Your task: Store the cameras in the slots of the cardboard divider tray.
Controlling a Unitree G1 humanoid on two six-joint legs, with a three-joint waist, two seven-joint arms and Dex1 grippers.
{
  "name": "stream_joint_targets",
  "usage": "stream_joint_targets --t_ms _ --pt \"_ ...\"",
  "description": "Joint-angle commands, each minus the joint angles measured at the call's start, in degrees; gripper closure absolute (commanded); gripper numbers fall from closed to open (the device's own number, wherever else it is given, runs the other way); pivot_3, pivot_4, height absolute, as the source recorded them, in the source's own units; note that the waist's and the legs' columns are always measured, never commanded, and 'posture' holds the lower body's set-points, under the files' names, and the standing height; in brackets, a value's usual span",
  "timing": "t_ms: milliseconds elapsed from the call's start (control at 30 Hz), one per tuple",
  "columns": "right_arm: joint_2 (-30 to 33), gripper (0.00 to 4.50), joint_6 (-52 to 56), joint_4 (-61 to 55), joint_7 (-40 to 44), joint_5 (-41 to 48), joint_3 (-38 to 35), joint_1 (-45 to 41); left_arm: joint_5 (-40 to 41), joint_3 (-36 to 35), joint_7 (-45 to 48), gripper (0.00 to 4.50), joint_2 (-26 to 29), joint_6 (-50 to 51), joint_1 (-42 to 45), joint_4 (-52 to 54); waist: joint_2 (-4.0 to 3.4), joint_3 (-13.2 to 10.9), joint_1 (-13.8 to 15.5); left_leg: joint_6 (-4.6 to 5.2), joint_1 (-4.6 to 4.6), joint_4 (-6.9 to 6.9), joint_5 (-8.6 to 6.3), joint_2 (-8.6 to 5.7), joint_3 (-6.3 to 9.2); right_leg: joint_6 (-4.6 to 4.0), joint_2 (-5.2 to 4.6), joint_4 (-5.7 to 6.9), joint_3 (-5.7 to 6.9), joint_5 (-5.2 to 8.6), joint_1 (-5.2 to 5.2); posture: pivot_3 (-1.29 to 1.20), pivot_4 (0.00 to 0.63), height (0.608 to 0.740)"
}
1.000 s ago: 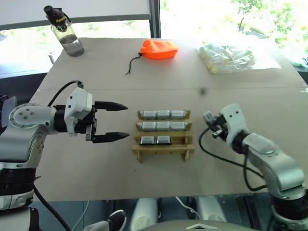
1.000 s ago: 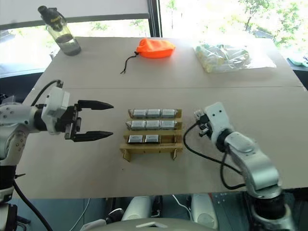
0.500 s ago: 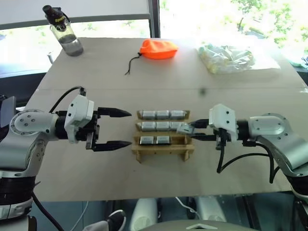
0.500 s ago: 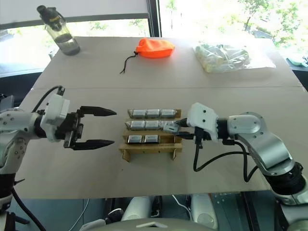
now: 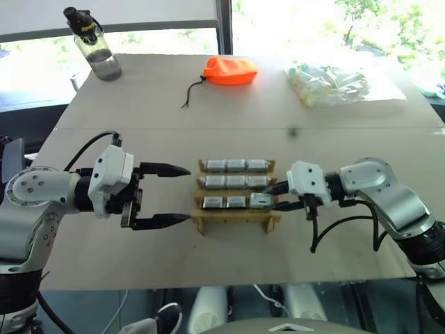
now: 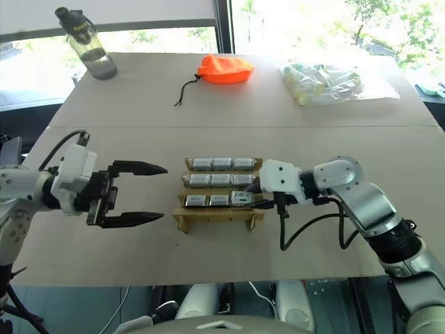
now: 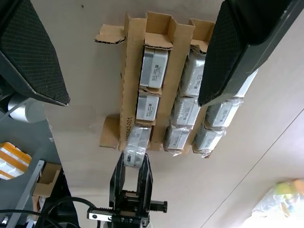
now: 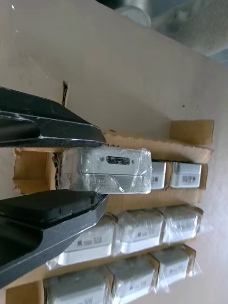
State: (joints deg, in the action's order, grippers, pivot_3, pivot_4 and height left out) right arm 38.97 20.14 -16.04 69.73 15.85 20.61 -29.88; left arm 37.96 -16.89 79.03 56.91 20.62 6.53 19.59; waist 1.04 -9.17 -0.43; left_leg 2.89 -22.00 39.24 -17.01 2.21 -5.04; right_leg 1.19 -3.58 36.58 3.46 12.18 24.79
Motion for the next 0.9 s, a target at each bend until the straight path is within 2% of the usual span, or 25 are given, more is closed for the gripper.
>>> stream_joint_targets --t_ms 33,467,533,700,900 --pt "-0.3 3.83 -1.7 0.6 1.4 -0.9 0.5 -1.3 0.9 -1.6 -0.1 0.0 1.0 0.1 0.1 1.7 0.0 0.0 0.0 0.0 0.01 0.0 0.0 0.0 -0.01 0.0 0.0 0.0 0.0 0.0 0.0 0.0 0.15 0.74" --pt "-3.3 3.83 -3.7 9.5 4.6 -4.0 2.9 -5.2 1.1 -0.8 -0.5 0.0 0.8 0.1 1.2 1.9 0.0 0.0 -0.1 -0.01 0.02 0.02 0.0 -0.01 -0.04 0.0 0.0 0.05 -0.01 0.0 0.0 0.0 0.15 0.74" --pt "-3.3 2.8 -3.1 9.8 5.4 -3.9 3.1 -5.3 1.1 -0.7 -0.7 0.0 0.8 0.2 1.1 2.0 0.0 0.0 0.0 -0.01 0.03 0.02 0.0 -0.01 -0.03 0.0 0.0 0.05 -0.02 0.0 -0.01 0.0 0.15 0.74" --pt "-4.0 0.59 -3.2 9.5 4.1 -3.9 1.6 -5.4 1.2 -1.0 -1.0 0.0 0.8 0.5 0.5 2.3 -0.01 0.0 -0.1 -0.01 0.02 0.02 0.0 0.0 -0.02 -0.01 0.0 0.06 0.0 0.0 0.0 0.0 0.15 0.74" --pt "0.3 0.59 0.2 3.7 4.9 1.4 -4.4 -1.8 1.4 -1.8 -2.1 0.0 0.6 1.1 -1.0 3.2 -0.01 0.0 0.1 -0.01 0.02 0.03 0.0 0.0 0.01 -0.01 -0.03 0.09 0.02 -0.01 -0.01 0.0 0.15 0.74"
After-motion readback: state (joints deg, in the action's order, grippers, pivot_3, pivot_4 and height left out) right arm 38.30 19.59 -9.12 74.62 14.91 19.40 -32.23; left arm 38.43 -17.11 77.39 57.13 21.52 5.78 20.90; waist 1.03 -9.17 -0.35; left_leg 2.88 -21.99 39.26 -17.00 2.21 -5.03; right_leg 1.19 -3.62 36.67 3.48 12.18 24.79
